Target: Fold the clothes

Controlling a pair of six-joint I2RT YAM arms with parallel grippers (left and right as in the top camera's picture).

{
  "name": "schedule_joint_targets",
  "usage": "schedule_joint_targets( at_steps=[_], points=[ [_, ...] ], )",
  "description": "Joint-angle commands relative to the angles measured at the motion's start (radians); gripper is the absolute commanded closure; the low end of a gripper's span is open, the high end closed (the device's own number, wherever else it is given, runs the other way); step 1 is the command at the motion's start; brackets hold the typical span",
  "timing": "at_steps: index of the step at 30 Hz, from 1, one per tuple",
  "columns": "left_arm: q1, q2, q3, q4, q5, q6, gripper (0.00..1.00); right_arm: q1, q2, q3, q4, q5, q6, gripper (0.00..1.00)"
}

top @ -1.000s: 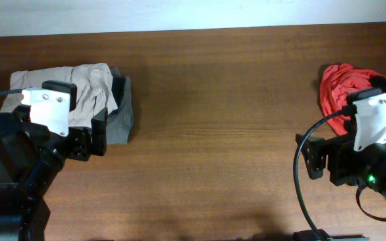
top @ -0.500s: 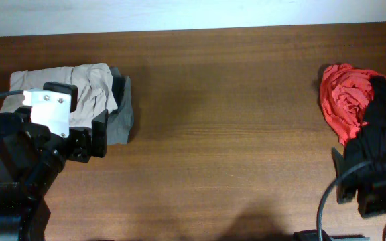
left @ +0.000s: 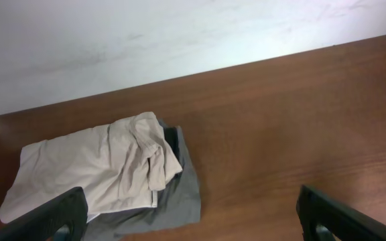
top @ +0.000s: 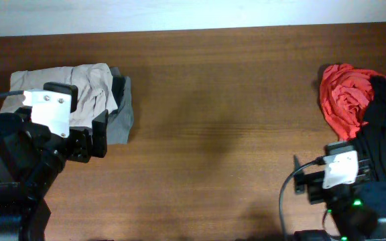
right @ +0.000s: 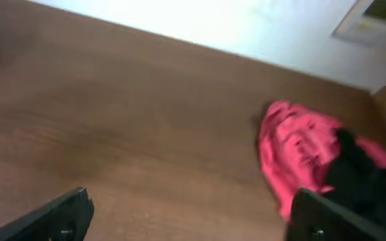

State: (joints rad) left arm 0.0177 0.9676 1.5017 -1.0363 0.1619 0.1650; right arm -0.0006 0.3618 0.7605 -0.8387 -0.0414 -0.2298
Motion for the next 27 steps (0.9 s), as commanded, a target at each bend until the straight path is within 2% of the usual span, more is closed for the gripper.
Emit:
schedule_joint_targets(
  at_steps=[1, 5, 12, 21, 27],
  points=[
    [-0.005, -0.003, 0.005, 0.001, 0.015, 0.016, 0.01, -0.008, -0.1, -0.154, 0.066, -0.011, 0.088, 0.01],
    [-0.005, -0.003, 0.005, 0.001, 0.015, 0.016, 0.01, -0.008, -0.202, -0.32, 0.127, -0.015, 0.116, 0.01],
    [-0.005, -0.003, 0.005, 0.001, 0.015, 0.016, 0.01, -0.008, -0.362, -0.451, 0.142, -0.035, 0.117, 0.01],
    [-0.005, -0.003, 0.006, 0.001, 0.015, 0.017, 0.01, -0.006, -0.357, -0.604, 0.214, -0.079, 0.116, 0.01],
    [-0.005, -0.003, 0.005, 0.001, 0.014, 0.016, 0.01, -0.006, -0.356, -0.603, 0.233, -0.079, 0.116, 0.01]
  ],
)
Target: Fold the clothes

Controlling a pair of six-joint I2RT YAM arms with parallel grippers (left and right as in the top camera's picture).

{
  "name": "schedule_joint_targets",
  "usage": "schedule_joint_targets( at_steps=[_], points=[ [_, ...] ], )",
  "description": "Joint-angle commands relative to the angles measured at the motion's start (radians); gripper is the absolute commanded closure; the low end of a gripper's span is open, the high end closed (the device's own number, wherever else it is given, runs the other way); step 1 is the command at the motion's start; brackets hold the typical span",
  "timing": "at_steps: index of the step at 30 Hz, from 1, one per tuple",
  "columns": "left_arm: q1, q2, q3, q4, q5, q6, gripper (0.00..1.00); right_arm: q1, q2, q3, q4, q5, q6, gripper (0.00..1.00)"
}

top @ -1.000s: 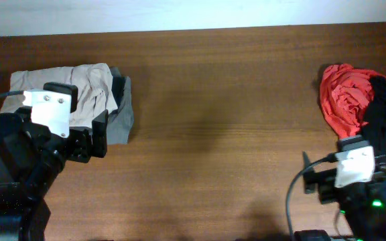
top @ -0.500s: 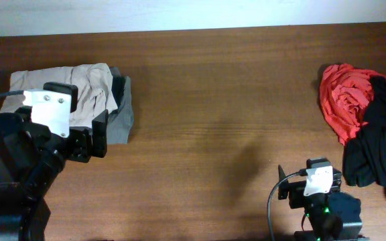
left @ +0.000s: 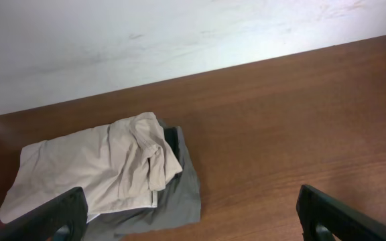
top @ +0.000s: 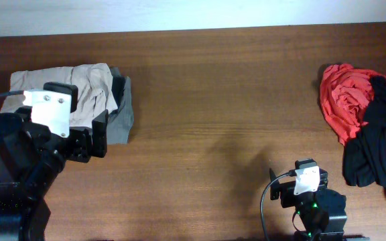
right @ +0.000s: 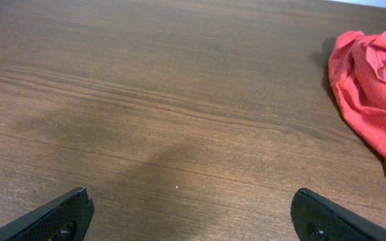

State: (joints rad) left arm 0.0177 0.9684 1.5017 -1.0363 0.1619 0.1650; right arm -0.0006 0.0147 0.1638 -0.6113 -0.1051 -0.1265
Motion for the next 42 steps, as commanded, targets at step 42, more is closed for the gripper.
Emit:
schedule_joint_targets(
  at_steps=[42],
  points=[
    [-0.001, -0.451, -0.681, 0.396, -0.076, 0.031, 0.01, -0.006, -0.008, -0.006, 0.005, -0.015, 0.012, 0.01]
  ],
)
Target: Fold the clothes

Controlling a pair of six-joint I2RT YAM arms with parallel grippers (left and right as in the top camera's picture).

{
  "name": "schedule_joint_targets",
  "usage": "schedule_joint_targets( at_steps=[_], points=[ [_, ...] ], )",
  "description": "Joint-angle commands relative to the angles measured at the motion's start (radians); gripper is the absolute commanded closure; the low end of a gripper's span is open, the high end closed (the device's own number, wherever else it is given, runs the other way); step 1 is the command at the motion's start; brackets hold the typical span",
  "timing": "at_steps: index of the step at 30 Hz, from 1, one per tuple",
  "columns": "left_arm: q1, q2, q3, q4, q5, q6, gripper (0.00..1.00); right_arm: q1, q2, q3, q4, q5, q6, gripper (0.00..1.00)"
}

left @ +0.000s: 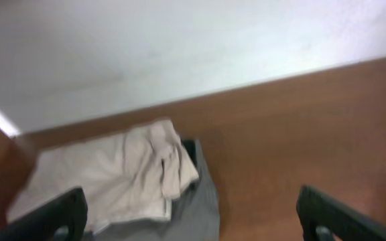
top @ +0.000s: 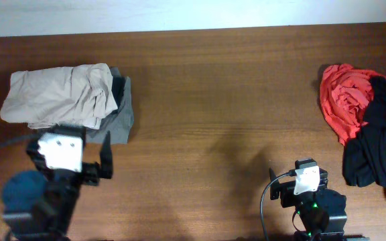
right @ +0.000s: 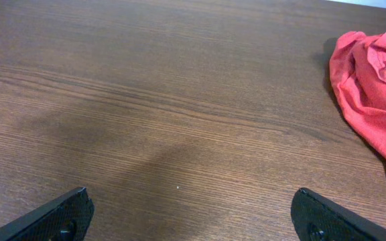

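Note:
A folded beige garment (top: 59,96) lies on a folded grey garment (top: 120,117) at the table's left; both show in the left wrist view, beige (left: 106,175) over grey (left: 196,207). A crumpled red garment (top: 344,94) and a crumpled black garment (top: 379,134) lie at the right edge; the red one (right: 374,80) shows in the right wrist view. My left gripper (left: 191,215) is open, pulled back near the front edge below the stack. My right gripper (right: 191,215) is open over bare wood at the front right.
The brown wooden table (top: 226,100) stretches between the two piles. A white wall (left: 179,47) runs along its far edge. The arm bases stand at the front left (top: 45,201) and front right (top: 310,214).
My left arm has drawn back toward the front edge, uncovering the whole beige garment in the overhead view. The right arm and all the clothes are where they were.
At first my left gripper hung open at the folded stack's near edge and my right gripper stood by the black and red pile. Then the right arm was back at the front edge, left of the pile. Now the left arm is back as well.

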State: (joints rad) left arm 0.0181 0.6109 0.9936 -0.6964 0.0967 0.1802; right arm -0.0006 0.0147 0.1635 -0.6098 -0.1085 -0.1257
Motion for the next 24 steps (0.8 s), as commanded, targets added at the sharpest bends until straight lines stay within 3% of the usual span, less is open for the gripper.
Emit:
schedule_joint_targets(
  at_steps=[1, 6, 16, 24],
  points=[
    [-0.002, -0.127, -0.225, 0.082, -0.011, 0.016, 0.01, -0.006, -0.008, -0.006, 0.004, -0.011, 0.011, 0.01],
    [-0.002, -0.302, -0.44, 0.161, -0.006, -0.026, 0.01, -0.006, -0.008, -0.006, 0.004, -0.012, 0.011, 0.01],
    [-0.002, -0.602, -0.713, 0.174, -0.002, -0.037, 0.01, -0.006, -0.008, -0.006, 0.004, -0.011, 0.011, 0.01],
    [-0.002, -0.605, -0.887, 0.349, 0.05, -0.082, 0.01, -0.006, -0.008, -0.006, 0.004, -0.011, 0.011, 0.01]
  ],
)
